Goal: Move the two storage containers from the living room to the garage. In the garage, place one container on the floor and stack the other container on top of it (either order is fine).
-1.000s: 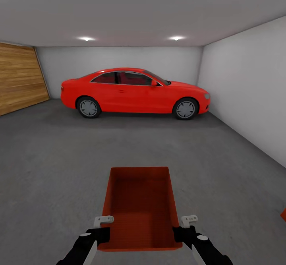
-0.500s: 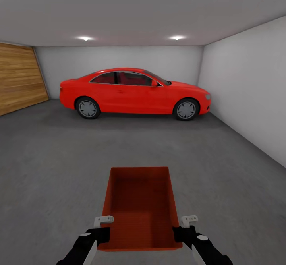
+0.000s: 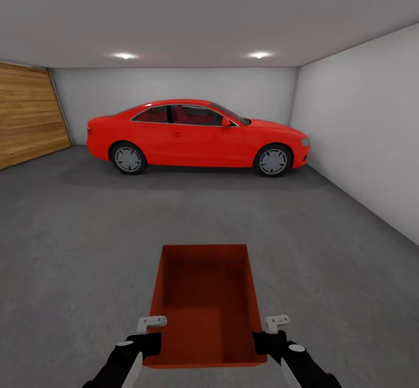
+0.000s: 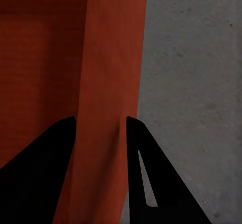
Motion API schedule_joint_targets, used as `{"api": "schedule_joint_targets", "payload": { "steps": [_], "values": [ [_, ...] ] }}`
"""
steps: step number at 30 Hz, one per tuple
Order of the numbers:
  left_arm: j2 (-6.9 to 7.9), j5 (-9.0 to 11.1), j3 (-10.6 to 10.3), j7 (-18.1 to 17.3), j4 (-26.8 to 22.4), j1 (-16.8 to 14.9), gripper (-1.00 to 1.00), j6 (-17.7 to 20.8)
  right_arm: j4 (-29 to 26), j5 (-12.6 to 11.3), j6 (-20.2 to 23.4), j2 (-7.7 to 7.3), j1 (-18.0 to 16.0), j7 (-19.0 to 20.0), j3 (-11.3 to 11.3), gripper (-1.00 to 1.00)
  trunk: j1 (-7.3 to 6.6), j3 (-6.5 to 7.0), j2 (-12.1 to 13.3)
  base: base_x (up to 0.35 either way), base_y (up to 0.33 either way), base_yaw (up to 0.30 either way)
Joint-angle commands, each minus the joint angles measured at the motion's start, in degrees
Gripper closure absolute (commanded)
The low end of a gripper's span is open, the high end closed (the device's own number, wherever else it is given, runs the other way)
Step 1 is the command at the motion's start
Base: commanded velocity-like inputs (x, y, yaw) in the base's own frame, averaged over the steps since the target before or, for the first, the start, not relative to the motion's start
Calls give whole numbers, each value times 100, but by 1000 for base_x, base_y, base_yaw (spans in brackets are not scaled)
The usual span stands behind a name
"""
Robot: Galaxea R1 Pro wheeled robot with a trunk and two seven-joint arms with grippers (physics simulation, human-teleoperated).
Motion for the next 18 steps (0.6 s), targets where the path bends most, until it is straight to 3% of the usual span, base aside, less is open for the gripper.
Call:
{"api": "schedule_joint_targets", "payload": {
  "steps": [1,14,18],
  "values": [
    [6,-92,-3,119,2,1,100,46,-141,-83,-70,-2,-4,155,40,100,1,-9,-7,0,0,0],
    [3,-92,-3,119,2,1,100,46,-141,-83,-70,-3,-4,155,40,100,1,-9,-7,3,0,0],
    [9,-92,-2,119,2,1,100,46,-141,-83,-70,-2,-4,155,40,100,1,-9,-7,279,0,0]
  ]
}}
